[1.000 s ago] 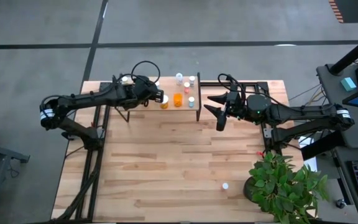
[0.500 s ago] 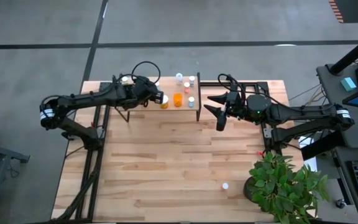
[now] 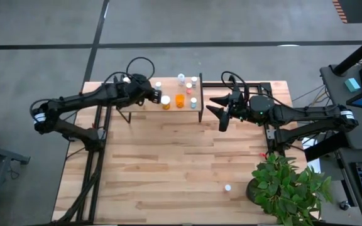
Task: Pick and place medicine bottles onto shelf by color
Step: Put the red pill bottle on the shelf
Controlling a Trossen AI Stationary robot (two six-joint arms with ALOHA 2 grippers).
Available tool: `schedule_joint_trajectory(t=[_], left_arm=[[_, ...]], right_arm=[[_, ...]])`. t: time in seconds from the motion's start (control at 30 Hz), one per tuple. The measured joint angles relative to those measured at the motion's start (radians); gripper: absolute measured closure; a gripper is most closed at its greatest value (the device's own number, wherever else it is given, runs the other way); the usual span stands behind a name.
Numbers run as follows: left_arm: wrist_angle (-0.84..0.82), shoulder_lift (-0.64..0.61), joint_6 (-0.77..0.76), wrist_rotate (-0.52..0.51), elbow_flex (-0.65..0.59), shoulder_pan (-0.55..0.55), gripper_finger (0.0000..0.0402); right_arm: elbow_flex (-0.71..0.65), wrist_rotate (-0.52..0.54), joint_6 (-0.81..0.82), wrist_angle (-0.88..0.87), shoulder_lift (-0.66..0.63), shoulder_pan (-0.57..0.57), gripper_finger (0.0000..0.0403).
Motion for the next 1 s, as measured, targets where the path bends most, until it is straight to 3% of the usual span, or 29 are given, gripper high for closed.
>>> schedule_joint_trajectory(t=[0.23,0.5,0.63,0.8,1.0], left_arm=[[0.099,-0.081,0.017,0.039,0.02,-0.015,0.0223],[0.291,-0.154,0.093,0.066,0.025,-0.117,0.0223],[0.37,-0.174,0.1,0.069,0.025,-0.202,0.0223],[0.497,-0.175,0.098,0.07,0.022,-0.322,0.0223],[0.601,-0.182,0.094,0.071,0.02,-0.419,0.0223]], right_arm=[[0.0,-0.201,0.197,-0.004,0.063,0.001,0.0225],[0.009,-0.444,0.391,-0.049,0.118,0.017,0.0225],[0.061,-0.513,0.46,-0.209,0.118,0.03,0.0225],[0.186,-0.619,0.503,-0.534,0.126,0.048,0.0225],[0.353,-0.628,0.597,-0.852,0.174,0.106,0.0225]])
